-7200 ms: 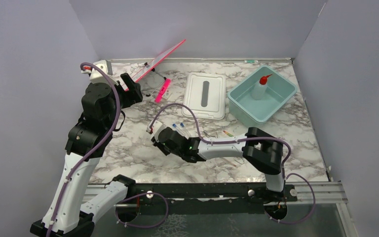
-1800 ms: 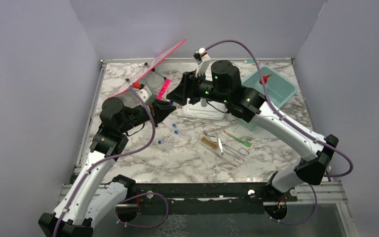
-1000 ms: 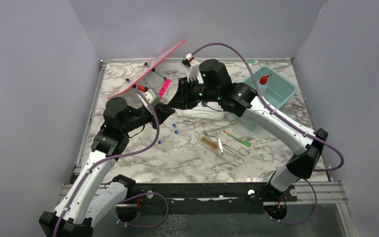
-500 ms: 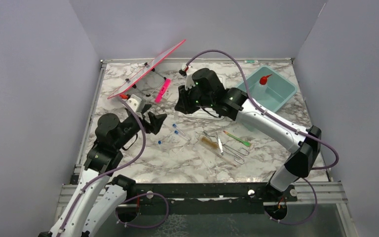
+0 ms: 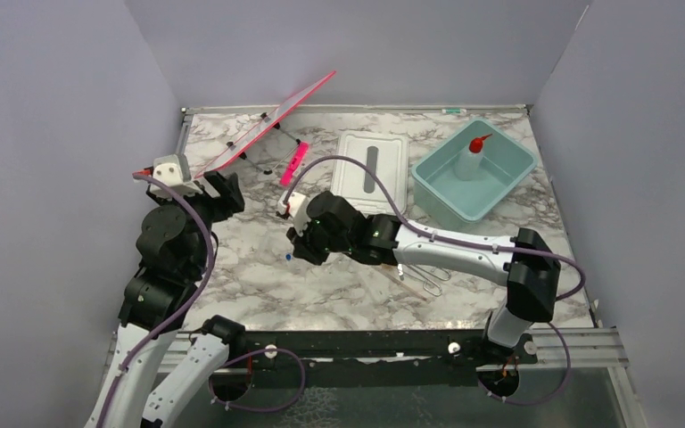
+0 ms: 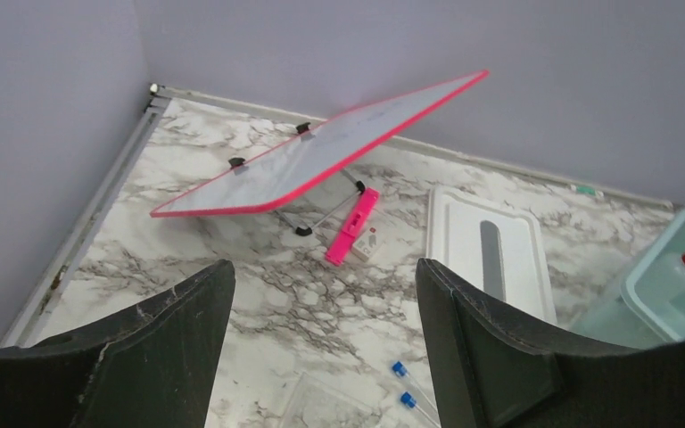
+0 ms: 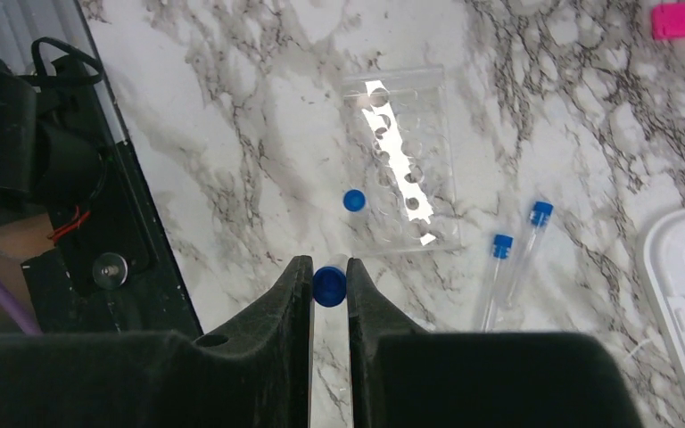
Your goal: Organize the chemistry lab equipment
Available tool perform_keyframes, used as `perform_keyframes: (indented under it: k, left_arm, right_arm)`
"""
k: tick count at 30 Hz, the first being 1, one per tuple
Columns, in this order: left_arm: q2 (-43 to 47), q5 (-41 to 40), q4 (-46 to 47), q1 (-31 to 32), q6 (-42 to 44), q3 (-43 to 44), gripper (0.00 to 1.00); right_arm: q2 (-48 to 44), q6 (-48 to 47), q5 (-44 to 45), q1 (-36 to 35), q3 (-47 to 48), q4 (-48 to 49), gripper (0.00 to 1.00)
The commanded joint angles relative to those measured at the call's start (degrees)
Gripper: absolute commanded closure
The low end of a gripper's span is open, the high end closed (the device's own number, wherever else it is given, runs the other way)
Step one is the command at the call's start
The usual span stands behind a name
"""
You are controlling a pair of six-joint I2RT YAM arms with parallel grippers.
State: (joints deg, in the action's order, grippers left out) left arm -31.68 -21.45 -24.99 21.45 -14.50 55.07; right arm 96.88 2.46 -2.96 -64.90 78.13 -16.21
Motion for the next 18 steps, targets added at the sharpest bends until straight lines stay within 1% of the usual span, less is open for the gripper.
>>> perform_keyframes:
  k: [1,3,8,18]
  left_arm:
    - [-4.20,-11.20,-6.03,-0.10,-4.31,6.14,0.23]
    - [-5.51,-12.59,-6.59,-0.09,-4.44,7.88,0.23]
    - [-6.96,-12.47,-6.55,-0.10,-3.26,9.86,0.23]
    - [-5.63,-12.98,-6.63,-0.10,-3.22,7.69,0.23]
  right_arm:
    - [2.00,-3.66,2.71,-2.21,-1.67,7.79,0.86]
    - [2.98,-3.47,3.61,-2.81,-2.08,8.87,0.86]
    - [6.09,-3.77,6.83,-4.21,-1.59,10.15,0.86]
    - [7.82,-2.63,11.04,-4.35,-3.14,12.42,0.86]
